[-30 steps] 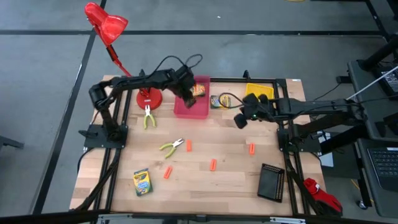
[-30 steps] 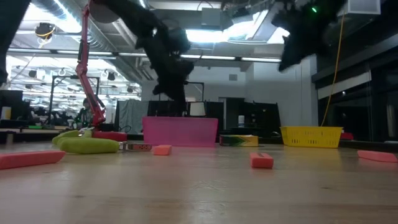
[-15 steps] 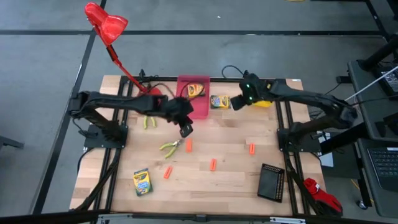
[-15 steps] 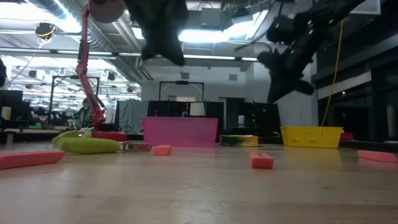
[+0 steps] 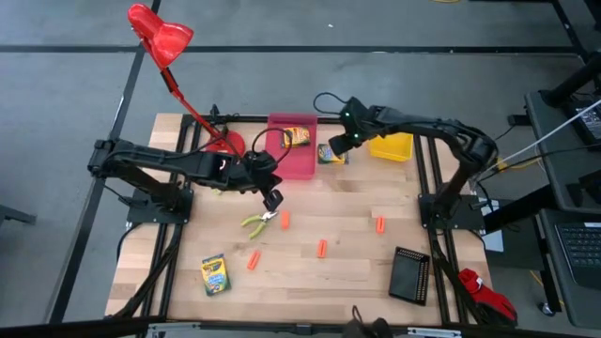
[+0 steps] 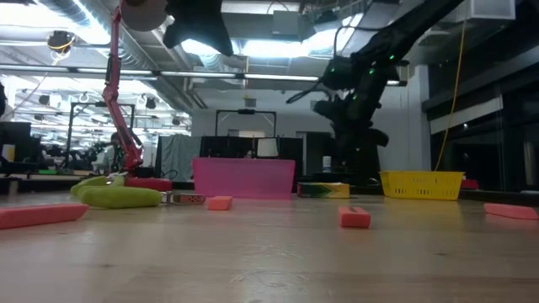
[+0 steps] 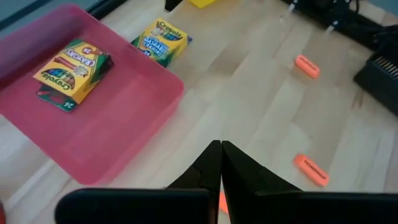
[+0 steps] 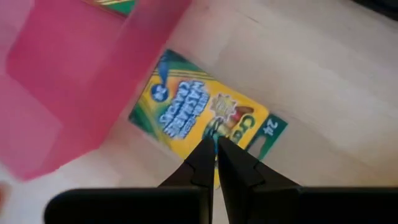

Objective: Pick & Place School Supplies
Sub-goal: Put the yellow crayon box into the red bin

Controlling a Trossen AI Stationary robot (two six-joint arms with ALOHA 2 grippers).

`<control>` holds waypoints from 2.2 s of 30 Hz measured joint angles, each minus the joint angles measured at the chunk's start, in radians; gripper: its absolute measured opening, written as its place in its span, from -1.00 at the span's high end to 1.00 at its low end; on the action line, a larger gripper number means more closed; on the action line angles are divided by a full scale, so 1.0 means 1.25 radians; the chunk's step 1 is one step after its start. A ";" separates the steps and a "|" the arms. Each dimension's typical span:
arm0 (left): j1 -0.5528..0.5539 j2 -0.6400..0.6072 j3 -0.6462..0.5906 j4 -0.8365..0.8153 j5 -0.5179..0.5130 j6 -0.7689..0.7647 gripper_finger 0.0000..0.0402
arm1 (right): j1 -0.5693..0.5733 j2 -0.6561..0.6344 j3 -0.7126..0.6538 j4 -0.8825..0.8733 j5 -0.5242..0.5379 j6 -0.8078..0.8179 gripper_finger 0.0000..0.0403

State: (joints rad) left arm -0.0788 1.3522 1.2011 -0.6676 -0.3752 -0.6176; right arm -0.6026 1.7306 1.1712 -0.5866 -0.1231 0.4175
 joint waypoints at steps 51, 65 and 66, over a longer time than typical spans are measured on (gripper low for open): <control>-0.037 -0.070 0.000 -0.022 0.002 0.030 0.99 | 0.512 0.037 -0.072 -0.082 0.005 0.364 0.95; -0.091 -0.081 0.000 -0.077 0.006 0.035 0.94 | 0.701 -0.107 -0.060 -0.234 0.245 0.706 0.96; -0.096 -0.081 0.000 -0.077 0.006 0.036 0.94 | 0.695 -0.108 -0.067 -0.258 0.252 0.707 0.96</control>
State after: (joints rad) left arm -0.1982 1.2514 1.2011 -0.7635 -0.3679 -0.5732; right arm 0.2659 1.5961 1.0877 -0.9087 0.1923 1.3016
